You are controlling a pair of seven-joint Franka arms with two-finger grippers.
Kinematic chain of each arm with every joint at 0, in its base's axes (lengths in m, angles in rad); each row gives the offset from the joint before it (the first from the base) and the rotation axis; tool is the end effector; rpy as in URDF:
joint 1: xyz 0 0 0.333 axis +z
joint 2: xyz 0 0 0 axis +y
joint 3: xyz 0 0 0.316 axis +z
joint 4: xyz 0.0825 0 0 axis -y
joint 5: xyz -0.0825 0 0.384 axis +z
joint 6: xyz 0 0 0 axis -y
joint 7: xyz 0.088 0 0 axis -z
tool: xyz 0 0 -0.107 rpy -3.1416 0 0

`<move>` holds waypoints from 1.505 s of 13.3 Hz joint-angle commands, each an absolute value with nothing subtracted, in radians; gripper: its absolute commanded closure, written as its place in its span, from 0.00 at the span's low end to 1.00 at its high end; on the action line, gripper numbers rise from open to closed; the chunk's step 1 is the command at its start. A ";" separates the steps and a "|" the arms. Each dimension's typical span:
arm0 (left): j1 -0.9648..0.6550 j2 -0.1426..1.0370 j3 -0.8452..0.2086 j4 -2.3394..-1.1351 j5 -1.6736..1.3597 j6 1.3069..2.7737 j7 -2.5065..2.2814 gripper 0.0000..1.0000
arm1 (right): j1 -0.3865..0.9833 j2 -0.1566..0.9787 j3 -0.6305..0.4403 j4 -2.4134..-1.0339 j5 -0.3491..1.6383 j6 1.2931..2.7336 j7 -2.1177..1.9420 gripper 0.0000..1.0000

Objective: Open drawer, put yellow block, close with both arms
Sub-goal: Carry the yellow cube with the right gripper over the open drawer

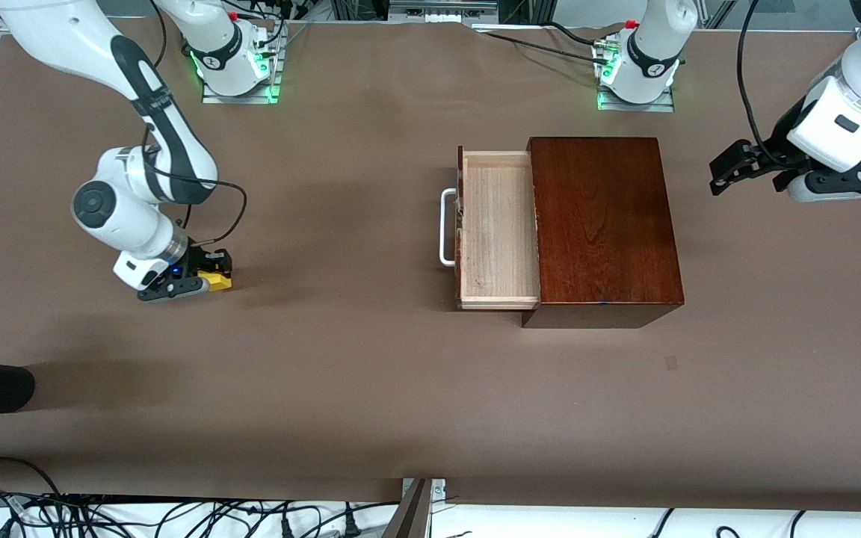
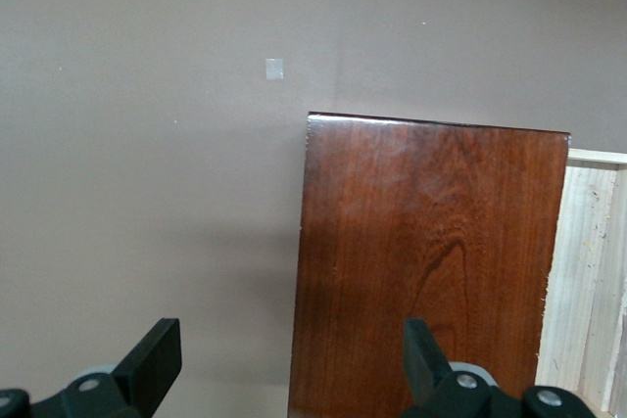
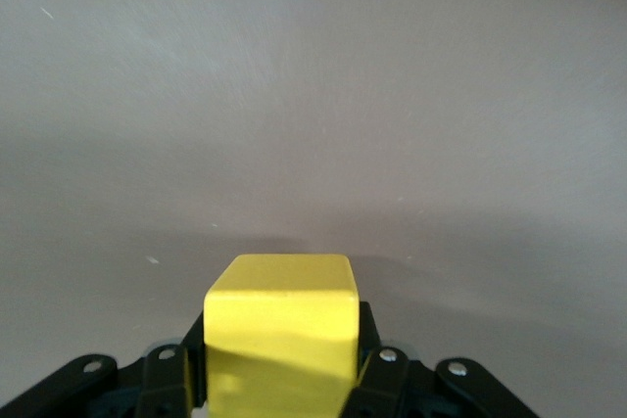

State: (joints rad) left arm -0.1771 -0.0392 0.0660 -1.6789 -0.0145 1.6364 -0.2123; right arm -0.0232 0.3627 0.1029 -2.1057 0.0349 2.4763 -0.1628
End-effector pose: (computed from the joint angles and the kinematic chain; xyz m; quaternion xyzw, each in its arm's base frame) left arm 0.5430 -0.0614 0.6005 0.9987 0.0510 -0.0030 0.0081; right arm 0.5804 0.0456 0.2452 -0.9942 -0.1039 -0.0059 0.0288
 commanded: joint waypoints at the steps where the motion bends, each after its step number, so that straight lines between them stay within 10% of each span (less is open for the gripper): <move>1: -0.143 -0.057 0.060 -1.680 -0.031 1.628 -0.172 0.00 | -0.032 0.276 0.110 -2.016 0.026 2.285 -0.161 1.00; 11: -0.132 -0.031 0.060 -1.666 -0.020 1.629 -0.089 0.00 | -0.026 0.173 0.164 -1.471 0.044 1.562 -0.026 1.00; 20: -0.120 -0.022 0.061 -1.635 -0.020 1.628 -0.084 0.00 | 0.088 0.276 0.425 -1.349 0.043 1.624 0.597 1.00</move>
State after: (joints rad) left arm -0.1313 -0.0359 0.0654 -1.6635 -0.0145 1.6379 -0.1098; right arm 0.0245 0.1991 0.3898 -1.4311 0.0425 1.5893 0.4110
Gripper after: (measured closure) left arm 0.000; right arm 0.445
